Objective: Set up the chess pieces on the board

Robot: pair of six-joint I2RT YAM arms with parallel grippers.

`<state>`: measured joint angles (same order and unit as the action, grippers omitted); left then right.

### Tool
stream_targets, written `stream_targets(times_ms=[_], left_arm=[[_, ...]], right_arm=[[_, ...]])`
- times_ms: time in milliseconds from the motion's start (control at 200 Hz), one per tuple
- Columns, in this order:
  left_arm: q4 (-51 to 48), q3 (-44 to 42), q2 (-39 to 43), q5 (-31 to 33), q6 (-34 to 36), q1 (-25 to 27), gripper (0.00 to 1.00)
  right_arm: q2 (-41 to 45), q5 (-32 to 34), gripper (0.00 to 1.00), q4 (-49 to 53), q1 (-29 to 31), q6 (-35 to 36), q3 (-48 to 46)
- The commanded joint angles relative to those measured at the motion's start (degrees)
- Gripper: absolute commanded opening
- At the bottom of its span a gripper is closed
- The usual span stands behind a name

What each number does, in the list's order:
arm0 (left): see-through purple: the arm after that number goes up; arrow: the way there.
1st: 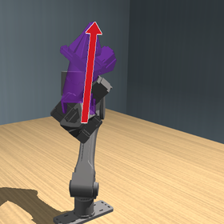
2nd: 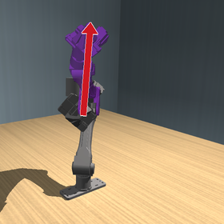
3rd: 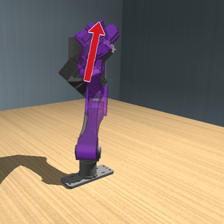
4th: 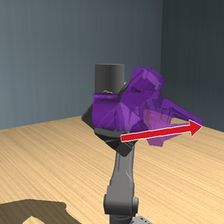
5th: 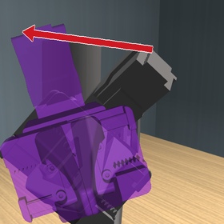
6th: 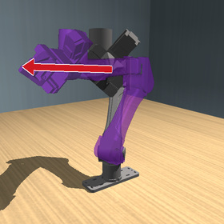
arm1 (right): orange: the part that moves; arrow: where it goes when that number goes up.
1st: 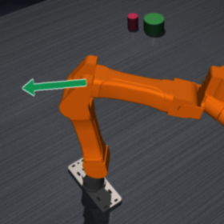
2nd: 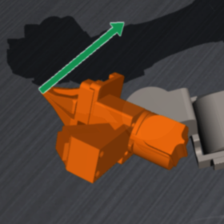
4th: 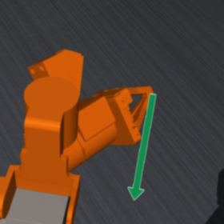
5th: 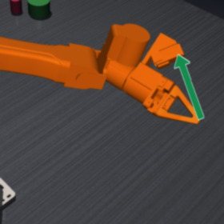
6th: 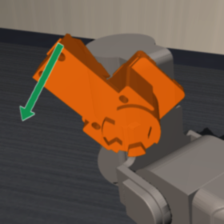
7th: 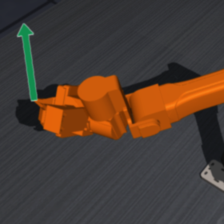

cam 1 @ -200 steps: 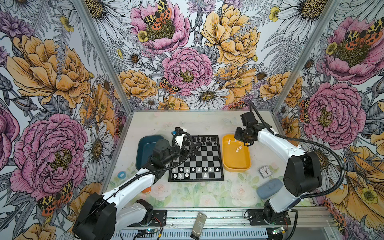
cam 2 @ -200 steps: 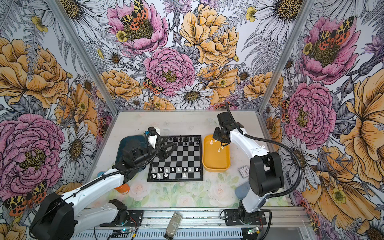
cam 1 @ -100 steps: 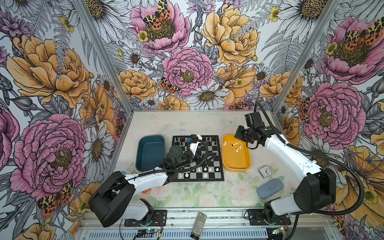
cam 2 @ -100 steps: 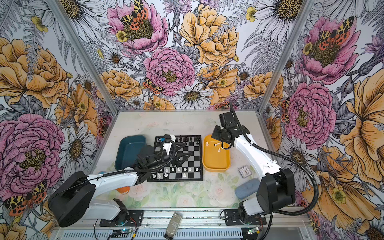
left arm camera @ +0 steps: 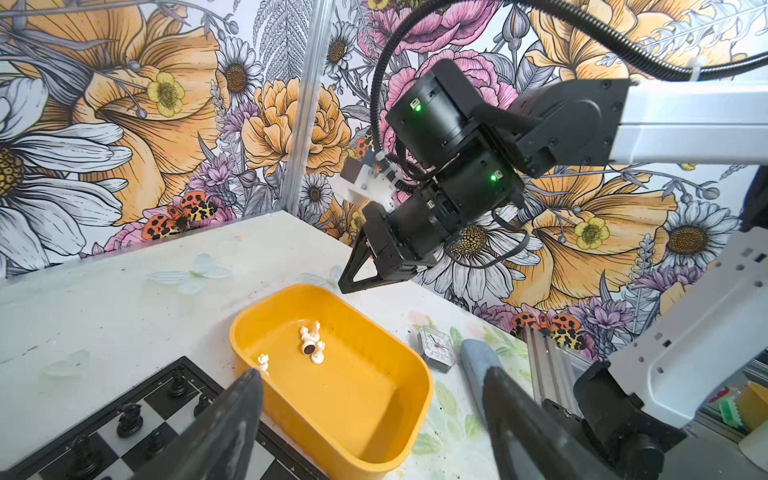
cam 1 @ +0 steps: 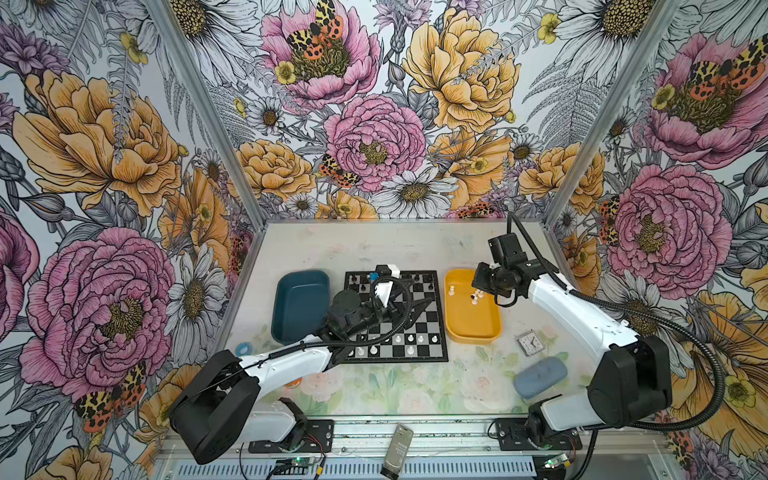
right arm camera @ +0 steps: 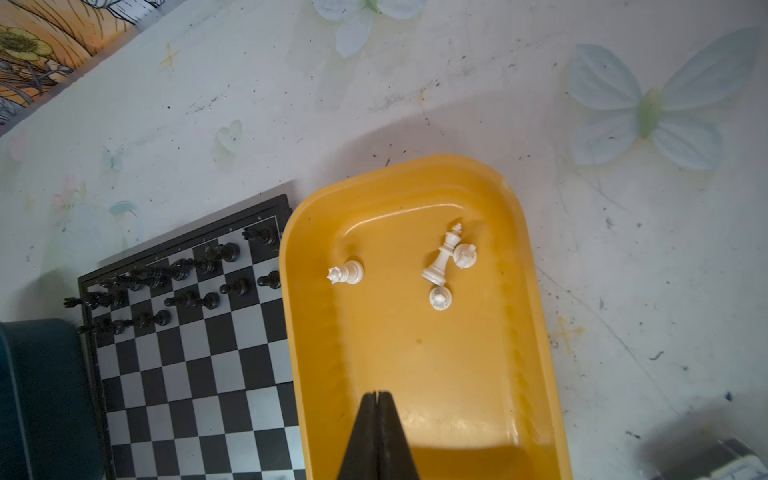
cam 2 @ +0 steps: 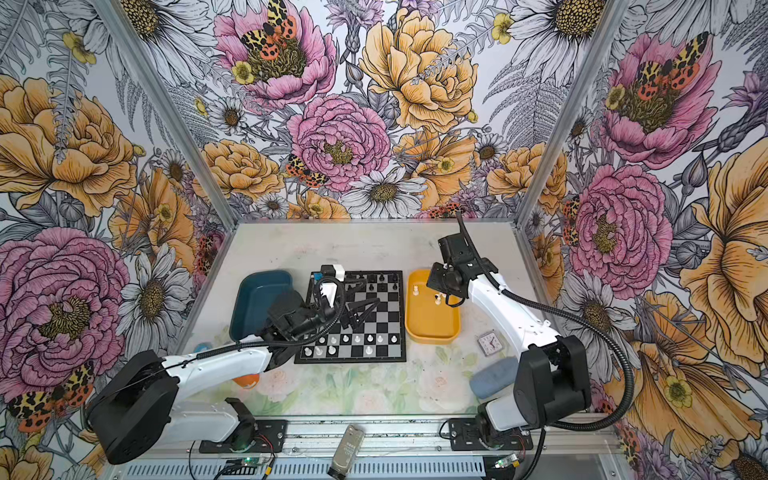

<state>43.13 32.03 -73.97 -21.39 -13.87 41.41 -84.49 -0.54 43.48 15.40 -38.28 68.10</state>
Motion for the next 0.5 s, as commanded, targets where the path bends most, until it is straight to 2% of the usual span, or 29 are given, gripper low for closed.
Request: stream_targets(times_ms=[0, 175, 495], left_arm=[[-4.2, 1.7, 1.2, 3.1, 3.1, -0.1, 0.84], [-9.5, 4.3, 1.8, 3.0, 4.9, -1.9, 0.84], [-11.0, 7.3, 1.0, -0.5, 4.1, -6.0, 0.84]], right_arm=[[-3.6, 4.1, 0.08, 1.2, -0.4, 1.0, 2.8], [-9.1, 6.1, 0.12, 1.2, -0.5, 0.9, 6.2], [-16.7, 7.2, 0.21, 1.9, -1.2, -0.9, 10.2]])
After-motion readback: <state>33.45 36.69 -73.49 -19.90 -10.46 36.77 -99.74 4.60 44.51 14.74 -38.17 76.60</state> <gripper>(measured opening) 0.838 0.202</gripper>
